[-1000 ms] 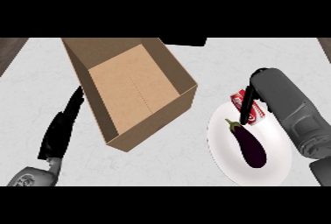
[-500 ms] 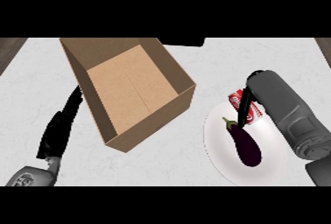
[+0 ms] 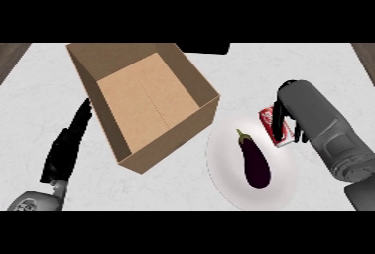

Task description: Pick the can from the plate and place it in the cardboard box

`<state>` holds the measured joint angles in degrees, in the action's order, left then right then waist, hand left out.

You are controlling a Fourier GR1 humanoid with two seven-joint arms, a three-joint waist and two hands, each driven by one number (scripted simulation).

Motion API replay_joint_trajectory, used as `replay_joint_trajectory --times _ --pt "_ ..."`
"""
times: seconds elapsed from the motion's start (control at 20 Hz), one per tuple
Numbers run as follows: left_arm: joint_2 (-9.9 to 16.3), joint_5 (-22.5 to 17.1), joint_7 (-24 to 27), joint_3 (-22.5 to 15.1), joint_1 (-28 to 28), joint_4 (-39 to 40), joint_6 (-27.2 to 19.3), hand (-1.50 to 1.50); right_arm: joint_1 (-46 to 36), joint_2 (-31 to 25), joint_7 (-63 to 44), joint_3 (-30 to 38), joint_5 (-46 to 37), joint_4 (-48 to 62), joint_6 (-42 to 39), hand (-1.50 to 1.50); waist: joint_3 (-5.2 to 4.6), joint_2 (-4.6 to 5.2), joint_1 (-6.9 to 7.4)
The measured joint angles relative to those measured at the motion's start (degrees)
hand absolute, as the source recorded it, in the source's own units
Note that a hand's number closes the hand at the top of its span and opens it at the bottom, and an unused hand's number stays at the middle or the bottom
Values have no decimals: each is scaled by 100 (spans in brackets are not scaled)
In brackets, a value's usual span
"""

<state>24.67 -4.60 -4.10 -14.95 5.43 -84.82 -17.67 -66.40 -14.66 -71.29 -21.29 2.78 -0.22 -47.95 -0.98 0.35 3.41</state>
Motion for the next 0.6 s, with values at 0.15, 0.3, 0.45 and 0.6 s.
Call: replay_joint_trajectory --times 0.15,0.3,0.45,0.6 --pt "8 19 -26 2 -43 -67 16 0 -48 55 205 -274 -318 4 -176 150 4 1 8" --pt "-54 76 -21 -17 -73 -91 -26 0 -96 101 410 -485 -574 -1 -343 150 17 12 -1" --pt "-64 77 14 39 -69 -66 13 0 -136 145 601 -661 -806 3 -454 150 28 23 -16" --pt "-31 54 37 128 -171 -26 7 0 -94 282 1013 -963 -1145 -650 -229 150 60 -31 -128"
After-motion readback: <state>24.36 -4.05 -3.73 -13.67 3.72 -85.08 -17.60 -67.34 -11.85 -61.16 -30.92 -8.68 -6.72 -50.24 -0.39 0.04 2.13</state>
